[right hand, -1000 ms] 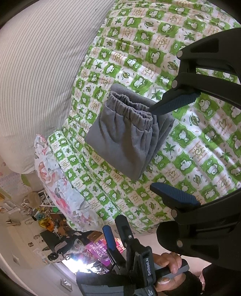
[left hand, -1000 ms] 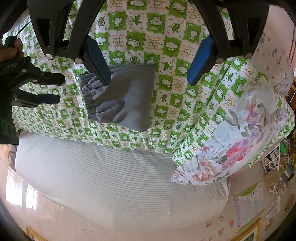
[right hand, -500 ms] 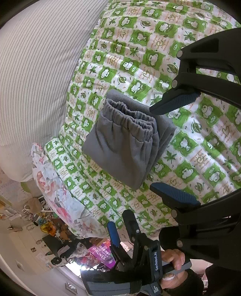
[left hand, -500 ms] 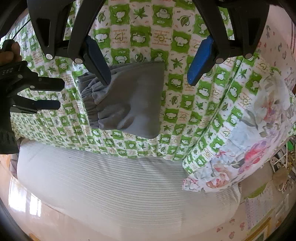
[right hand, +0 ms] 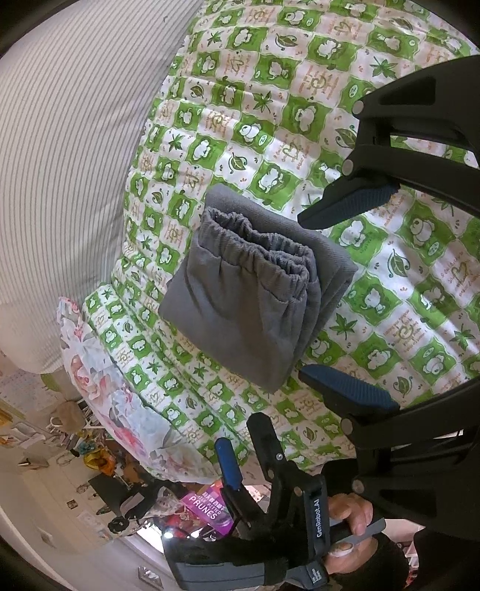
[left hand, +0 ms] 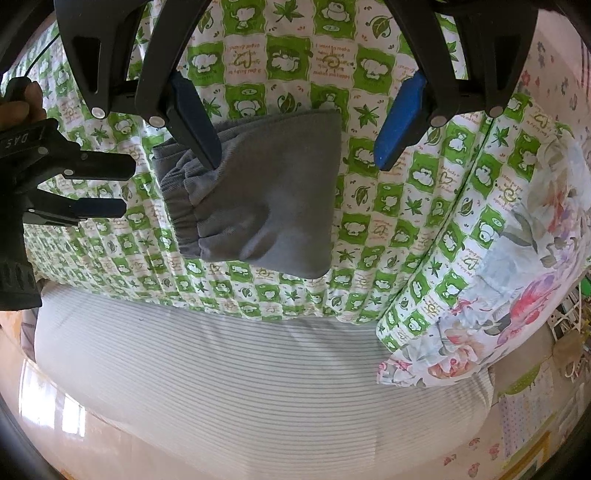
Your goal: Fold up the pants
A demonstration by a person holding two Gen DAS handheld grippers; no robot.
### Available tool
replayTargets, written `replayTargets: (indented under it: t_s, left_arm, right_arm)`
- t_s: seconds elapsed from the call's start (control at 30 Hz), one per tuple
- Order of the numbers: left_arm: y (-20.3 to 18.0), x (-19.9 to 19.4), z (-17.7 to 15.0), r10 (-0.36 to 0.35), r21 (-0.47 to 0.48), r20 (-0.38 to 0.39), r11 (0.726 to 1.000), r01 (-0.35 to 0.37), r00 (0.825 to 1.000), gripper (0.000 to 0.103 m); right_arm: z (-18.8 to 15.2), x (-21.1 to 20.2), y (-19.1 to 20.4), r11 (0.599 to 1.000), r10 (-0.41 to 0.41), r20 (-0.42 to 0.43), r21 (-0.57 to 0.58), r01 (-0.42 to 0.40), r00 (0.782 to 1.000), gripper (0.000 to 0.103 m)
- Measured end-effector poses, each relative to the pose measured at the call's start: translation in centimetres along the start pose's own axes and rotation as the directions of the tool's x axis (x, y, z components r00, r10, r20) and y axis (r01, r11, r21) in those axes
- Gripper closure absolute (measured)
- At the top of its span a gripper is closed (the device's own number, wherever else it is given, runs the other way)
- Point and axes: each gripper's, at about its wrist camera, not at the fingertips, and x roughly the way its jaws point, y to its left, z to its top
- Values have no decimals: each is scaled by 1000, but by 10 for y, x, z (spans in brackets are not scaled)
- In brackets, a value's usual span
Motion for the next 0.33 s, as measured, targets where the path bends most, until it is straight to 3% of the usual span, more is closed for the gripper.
replayTargets:
  t_s: [0.33]
  left_arm:
    - [0,2,1,-3,-1,0,1000,3,1000,18]
  right_arm:
    - [1,2,-2,1000,1,3,7,-1,1000,27]
